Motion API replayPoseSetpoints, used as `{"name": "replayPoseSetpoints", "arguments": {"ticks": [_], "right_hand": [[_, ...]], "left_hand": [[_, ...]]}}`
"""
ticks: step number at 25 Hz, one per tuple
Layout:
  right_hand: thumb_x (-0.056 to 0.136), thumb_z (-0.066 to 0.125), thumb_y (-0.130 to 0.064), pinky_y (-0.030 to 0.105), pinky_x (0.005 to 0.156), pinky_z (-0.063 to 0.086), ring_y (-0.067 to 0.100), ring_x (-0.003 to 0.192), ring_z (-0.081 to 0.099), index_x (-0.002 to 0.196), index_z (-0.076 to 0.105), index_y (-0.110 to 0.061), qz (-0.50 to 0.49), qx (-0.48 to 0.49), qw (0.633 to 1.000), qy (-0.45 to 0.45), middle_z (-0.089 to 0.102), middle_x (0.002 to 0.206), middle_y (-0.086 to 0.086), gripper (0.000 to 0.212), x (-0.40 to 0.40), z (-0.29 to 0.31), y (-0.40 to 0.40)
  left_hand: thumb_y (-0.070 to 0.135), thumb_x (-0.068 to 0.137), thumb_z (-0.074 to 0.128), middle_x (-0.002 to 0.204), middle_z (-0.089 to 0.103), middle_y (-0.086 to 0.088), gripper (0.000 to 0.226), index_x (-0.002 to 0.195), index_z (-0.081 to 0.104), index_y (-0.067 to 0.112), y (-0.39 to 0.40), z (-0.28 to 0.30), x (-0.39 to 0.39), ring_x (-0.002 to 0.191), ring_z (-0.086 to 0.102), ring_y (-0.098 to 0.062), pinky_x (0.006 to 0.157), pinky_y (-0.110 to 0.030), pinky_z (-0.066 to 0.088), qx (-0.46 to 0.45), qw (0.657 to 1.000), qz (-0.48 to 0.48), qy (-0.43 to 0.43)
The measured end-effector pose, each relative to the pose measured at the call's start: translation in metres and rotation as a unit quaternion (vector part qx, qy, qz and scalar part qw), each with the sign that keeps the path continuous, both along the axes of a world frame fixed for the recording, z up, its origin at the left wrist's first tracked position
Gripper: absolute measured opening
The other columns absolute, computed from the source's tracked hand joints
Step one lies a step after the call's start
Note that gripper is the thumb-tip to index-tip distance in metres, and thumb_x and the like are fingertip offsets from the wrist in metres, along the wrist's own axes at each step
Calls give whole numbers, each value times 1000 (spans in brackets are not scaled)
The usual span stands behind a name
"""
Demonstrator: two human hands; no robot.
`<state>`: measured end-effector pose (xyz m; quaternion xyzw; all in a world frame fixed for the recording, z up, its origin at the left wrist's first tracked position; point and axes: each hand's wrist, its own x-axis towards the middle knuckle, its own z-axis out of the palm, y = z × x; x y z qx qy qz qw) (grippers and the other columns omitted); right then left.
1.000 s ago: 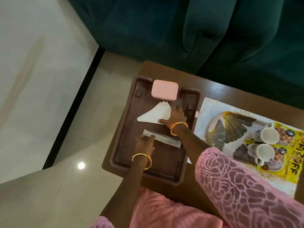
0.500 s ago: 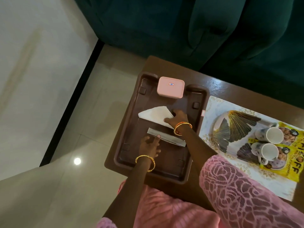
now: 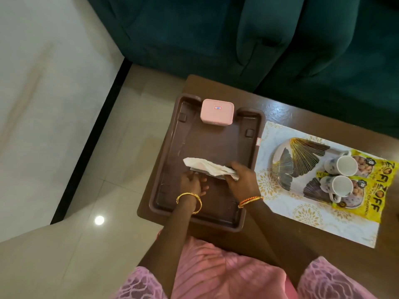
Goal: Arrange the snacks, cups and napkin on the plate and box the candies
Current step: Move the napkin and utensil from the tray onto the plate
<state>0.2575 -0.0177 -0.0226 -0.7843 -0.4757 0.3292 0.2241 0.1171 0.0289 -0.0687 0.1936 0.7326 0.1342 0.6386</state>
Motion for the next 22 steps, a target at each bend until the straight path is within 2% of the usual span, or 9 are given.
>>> {"name": "replayPoseSetpoints", "arguments": {"ticks": [2,4,6,8,10,14,17,19,22], "right_hand": [[79,65,-4,38,76,49,37,92,61,99,65,2,13,-15,1000,-23,67,100,22,20,-4,-12,-5],[78,66,-3,37,77,48,37,95,57,99,64,2,14,-13,999,-30,61,103,23,22,-7,-20,-7],[76,68,-4,34,77,46,35,95,56,99,63,1,10,-11,1000,-24,58,103,22,24,-8,-23,-6],[73,69,-6,31,77,44,32,92,56,98,63,-1,-9,0,1000,1,57,101,18,26,-5,-22,-6],[72,69,-9,32,78,47,29,92,57,101,62,-3,-23,2,999,25,58,102,15,30,-1,-21,-8],[76,68,-18,39,88,49,28,101,55,114,58,-8,18,-35,999,17,59,112,13,40,-1,-24,-16],[82,64,-20,43,93,46,31,109,54,121,55,-11,42,-64,997,-16,60,118,13,41,-2,-28,-16],[84,62,-22,44,91,47,33,107,55,119,56,-11,39,-73,996,-32,62,116,14,38,-3,-29,-14],[83,62,-24,44,87,49,34,103,57,114,59,-12,25,-79,996,-25,64,112,14,34,-3,-25,-13]], "left_hand": [[13,92,44,78,64,-2,27,119,42,12,-4,7,-2,60,60,-19,57,-30,48,36,998,-29,46],[11,87,53,100,63,-8,38,122,39,10,-7,13,-5,88,64,-30,75,-37,50,109,981,-102,123],[9,79,62,128,50,-17,63,134,33,9,-7,17,-9,116,51,-36,94,-43,45,198,941,-200,187],[7,71,68,140,37,-18,82,141,26,13,-3,21,-10,128,38,-35,104,-45,38,260,890,-304,218],[8,70,71,147,31,-14,86,142,26,19,4,21,-11,136,29,-33,109,-45,34,284,845,-396,220],[16,74,71,148,35,-6,75,139,35,23,18,14,-11,138,28,-29,112,-43,33,299,770,-518,222],[19,75,71,146,42,-3,68,136,41,22,22,11,-8,139,28,-27,109,-48,36,301,734,-570,213],[17,78,68,142,48,-4,57,131,49,18,25,10,-4,139,30,-26,107,-46,37,318,721,-581,203],[4,77,62,129,60,-14,44,120,60,8,24,16,2,126,50,-29,103,-40,41,362,728,-555,174]]}}
